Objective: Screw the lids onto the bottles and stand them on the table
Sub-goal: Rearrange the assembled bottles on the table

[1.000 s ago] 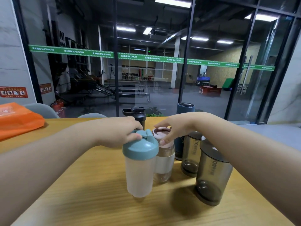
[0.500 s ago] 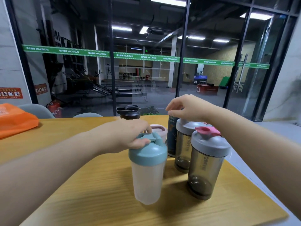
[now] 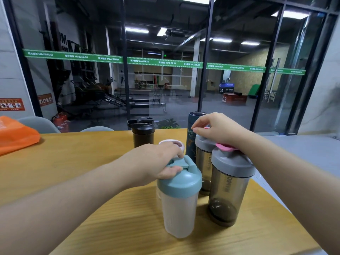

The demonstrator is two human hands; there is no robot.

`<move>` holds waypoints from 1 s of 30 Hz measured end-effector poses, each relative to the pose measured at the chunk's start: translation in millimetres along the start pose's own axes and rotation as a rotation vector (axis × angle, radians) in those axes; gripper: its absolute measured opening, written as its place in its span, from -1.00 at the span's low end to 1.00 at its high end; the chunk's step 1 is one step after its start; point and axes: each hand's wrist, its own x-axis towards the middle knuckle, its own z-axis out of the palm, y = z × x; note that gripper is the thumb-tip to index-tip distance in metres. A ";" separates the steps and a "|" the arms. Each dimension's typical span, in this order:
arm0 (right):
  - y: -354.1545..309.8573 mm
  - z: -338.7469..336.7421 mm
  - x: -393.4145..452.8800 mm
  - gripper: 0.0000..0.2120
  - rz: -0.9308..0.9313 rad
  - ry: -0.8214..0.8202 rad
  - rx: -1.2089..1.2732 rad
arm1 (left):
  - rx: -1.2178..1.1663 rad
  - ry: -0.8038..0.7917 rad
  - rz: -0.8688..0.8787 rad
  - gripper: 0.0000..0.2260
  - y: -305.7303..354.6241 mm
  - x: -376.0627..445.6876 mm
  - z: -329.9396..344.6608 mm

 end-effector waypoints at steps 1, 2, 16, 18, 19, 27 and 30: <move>0.6 0.7 -0.1 -0.84 0.000 -0.004 0.006 | 0.013 0.014 0.006 -0.69 0.5 1.3 1.8; 0.9 1.0 -0.1 -0.84 0.000 -0.005 0.012 | 0.022 0.031 0.012 -0.68 1.1 2.2 3.4; 3.6 1.6 -0.3 -0.83 0.017 -0.018 0.050 | 0.197 0.415 0.288 -0.61 -4.1 3.1 35.6; 3.2 1.1 -0.9 -0.83 0.012 -0.020 0.057 | 0.118 0.451 0.266 -0.51 -5.6 0.4 40.1; 3.4 0.9 -1.3 -0.83 0.011 -0.020 0.060 | 0.029 0.493 0.251 -0.48 -7.5 -0.3 43.6; 5.4 1.4 0.9 -0.87 -0.002 -0.097 0.060 | -0.663 0.817 -0.364 -0.76 -56.4 20.3 63.3; 7.9 2.2 2.9 -0.86 -0.016 -0.129 0.042 | -0.672 0.798 -0.587 -0.79 -78.9 37.7 65.7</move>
